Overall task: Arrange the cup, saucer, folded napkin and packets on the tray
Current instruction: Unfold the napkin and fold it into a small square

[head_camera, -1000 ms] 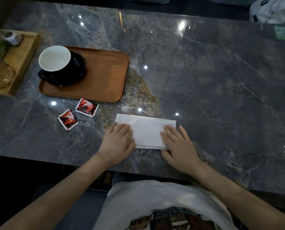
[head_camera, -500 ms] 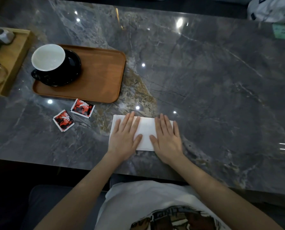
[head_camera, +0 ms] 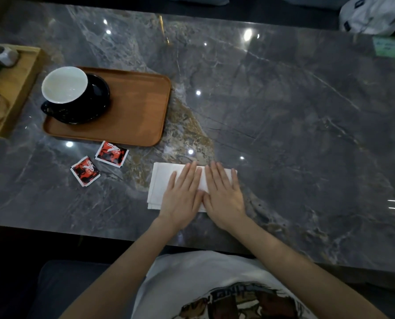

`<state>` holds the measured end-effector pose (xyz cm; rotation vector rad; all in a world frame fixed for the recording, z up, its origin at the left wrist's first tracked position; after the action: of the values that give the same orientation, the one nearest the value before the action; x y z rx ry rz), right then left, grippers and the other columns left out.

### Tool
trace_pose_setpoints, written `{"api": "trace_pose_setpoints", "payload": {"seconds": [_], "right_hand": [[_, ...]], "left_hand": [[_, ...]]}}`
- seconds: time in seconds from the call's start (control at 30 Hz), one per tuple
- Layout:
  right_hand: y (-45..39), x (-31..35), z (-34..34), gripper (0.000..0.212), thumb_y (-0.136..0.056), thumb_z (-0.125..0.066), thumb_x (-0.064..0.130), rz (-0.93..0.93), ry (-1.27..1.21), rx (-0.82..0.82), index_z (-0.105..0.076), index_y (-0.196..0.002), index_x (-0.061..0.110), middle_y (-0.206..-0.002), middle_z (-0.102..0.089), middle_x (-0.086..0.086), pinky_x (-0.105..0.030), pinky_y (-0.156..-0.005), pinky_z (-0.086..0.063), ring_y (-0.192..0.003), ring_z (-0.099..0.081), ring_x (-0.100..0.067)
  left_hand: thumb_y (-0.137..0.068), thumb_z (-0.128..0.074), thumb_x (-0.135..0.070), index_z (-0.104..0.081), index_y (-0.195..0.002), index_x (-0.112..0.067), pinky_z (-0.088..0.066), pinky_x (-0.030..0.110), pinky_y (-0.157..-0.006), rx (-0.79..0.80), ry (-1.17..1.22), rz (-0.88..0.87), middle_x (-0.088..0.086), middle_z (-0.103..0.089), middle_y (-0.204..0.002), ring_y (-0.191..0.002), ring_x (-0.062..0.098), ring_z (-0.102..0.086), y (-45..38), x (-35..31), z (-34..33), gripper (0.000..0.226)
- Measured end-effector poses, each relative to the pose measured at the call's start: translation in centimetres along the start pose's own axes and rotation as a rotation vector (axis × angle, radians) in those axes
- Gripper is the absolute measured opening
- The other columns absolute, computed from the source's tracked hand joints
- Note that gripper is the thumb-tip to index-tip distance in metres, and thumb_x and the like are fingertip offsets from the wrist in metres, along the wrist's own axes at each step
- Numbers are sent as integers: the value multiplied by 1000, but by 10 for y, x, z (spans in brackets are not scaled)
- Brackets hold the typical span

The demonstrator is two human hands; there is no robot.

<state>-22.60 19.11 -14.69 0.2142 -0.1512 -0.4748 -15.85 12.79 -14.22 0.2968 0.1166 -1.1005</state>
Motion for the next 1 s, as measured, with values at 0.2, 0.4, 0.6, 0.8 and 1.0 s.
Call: {"api": "trace_pose_setpoints", "payload": {"seconds": [0.2, 0.4, 0.6, 0.8, 1.0], "right_hand": [[14, -43, 0, 77, -88, -22, 55, -72, -89, -37, -15, -145, 4, -154, -18, -16, -43, -113, 2, -143, -15, -28], [13, -47, 9, 71, -90, -43, 47, -32, -232, -51, -20, -144, 6, -152, -26, -15, -42, -116, -5, -141, -20, -29], [-6, -61, 36, 48, -81, -64, 24, -131, -444, -103, -52, -122, 5, -117, -56, -17, -37, -93, -36, -111, -47, -32], [-21, -70, 36, 16, -77, -65, 22, -188, -604, 120, -62, -85, 8, -96, -57, -15, -33, -77, -39, -96, -52, -28], [-11, -74, 25, 10, -78, -63, 21, -281, -749, 159, -54, -79, 16, -80, -60, -4, -29, -64, -41, -78, -56, -22]], "left_hand": [[-89, -7, -49, -5, -145, -14, 0, 39, -114, -25, -28, 115, 8, -5, -155, -141, 20, 4, 11, 29, -1, 67], [-88, -3, -50, -1, -145, -13, 5, 38, -114, -11, -55, 117, 10, -4, -156, -140, 19, 10, 11, 29, -2, 68], [-88, -4, -48, -1, -145, -14, 5, 38, -114, 1, -86, 81, 8, -3, -156, -140, 18, 10, 10, 30, -3, 67], [-91, -9, -47, -9, -145, -12, 0, 42, -114, 41, -133, -58, 12, -10, -155, -143, 25, -2, 3, 33, 3, 64], [-92, -21, -34, -35, -138, -9, -30, 52, -107, 31, -201, -88, 13, -38, -146, -135, 28, -35, 5, 20, 17, 55]]}}
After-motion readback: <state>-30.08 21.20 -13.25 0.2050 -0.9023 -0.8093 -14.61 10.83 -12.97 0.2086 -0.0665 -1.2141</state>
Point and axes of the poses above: each hand's wrist, its own y-axis away from the middle knuckle, its own z-axis out of the back of the hand, x = y × z, the point moved 7 cm from there along -y, towards the middle knuckle
